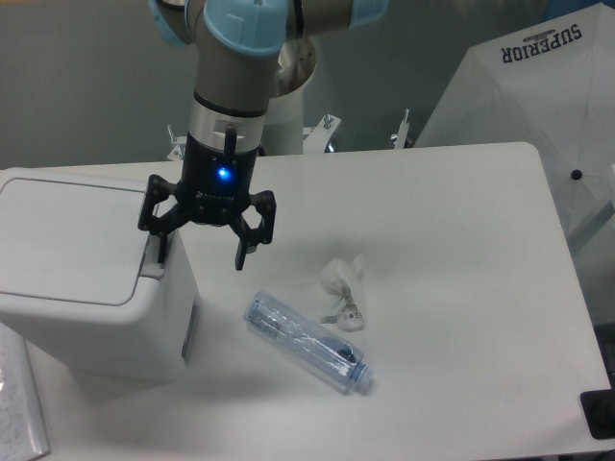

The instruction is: Open the trash can

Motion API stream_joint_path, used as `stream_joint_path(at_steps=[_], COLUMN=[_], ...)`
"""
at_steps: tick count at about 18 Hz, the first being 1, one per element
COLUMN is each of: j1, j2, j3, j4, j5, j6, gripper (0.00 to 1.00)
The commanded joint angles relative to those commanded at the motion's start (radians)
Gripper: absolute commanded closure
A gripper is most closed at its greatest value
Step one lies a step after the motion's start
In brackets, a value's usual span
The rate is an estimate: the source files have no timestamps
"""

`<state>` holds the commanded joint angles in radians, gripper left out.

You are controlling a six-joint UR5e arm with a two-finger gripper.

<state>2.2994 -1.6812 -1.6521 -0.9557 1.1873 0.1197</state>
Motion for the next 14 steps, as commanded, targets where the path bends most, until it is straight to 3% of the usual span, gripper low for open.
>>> stream_joint_path(at_steps=[4,8,11,14], j1=[0.0,0.005,0.058,0.112], j2=[0.0,-0.002,-0.003,-0.023], j3=[0.011,0.08,0.127,0.162], j4=[-0.003,-0.006,-0.003,-0.002], j5=[0.0,-0.002,-0.002,0.0], j6=[0.0,0.005,0.015,0.11], gripper=[0.0,0.0,0.0,0.0])
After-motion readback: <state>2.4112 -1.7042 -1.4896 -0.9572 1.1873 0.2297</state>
